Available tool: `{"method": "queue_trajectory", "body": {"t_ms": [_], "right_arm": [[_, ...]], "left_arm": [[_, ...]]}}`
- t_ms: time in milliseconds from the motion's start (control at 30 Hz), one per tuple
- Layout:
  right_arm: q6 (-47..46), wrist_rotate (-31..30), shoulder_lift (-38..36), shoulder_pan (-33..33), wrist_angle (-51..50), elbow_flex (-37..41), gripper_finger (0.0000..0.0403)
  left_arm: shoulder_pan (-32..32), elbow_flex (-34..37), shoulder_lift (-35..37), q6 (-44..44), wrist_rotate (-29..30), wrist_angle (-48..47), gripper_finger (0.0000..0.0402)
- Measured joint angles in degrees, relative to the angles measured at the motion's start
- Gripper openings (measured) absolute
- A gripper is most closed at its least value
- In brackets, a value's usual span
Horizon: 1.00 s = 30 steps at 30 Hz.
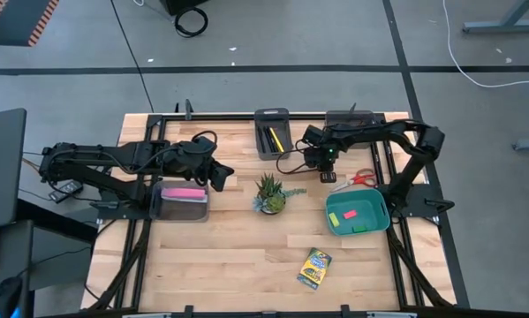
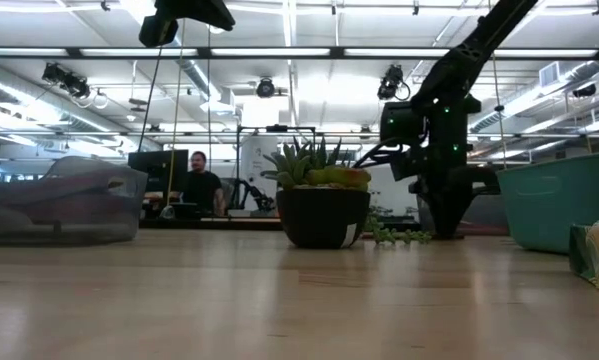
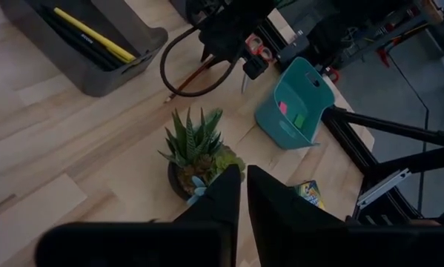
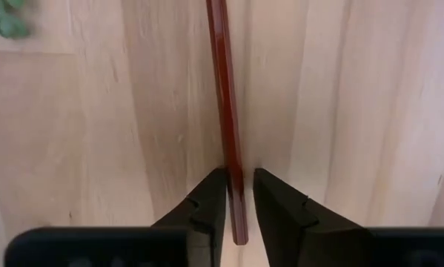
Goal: Sort crayons/erasers/pens/pencils in bins
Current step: Put the brown pencil into the right black bin
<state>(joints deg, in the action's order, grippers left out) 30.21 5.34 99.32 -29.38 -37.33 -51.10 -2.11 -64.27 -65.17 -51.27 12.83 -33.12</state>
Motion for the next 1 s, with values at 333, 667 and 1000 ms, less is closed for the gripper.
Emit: {"method": "queue_trajectory", "body": {"t_ms": [333,667,1000], "right_arm": [[-0.3,-0.02,-0.13,0.19,1.86,0.58,0.0059],[0.22,-0.23,-0.15,0.28,2.65,0.6,0.0023],[3.81,-1.56,-3.45,0.54,3.25,1.56,0.0016]], "left_arm": [[0.0,0.0,0.0,-0.11,-0.01,-0.06,0.0026],[0.01,0.0,0.0,-0.17,-0.01,-0.07,0.0033],[0.01,0.0,0.0,0.28,0.0,-0.05,0.0029]]}}
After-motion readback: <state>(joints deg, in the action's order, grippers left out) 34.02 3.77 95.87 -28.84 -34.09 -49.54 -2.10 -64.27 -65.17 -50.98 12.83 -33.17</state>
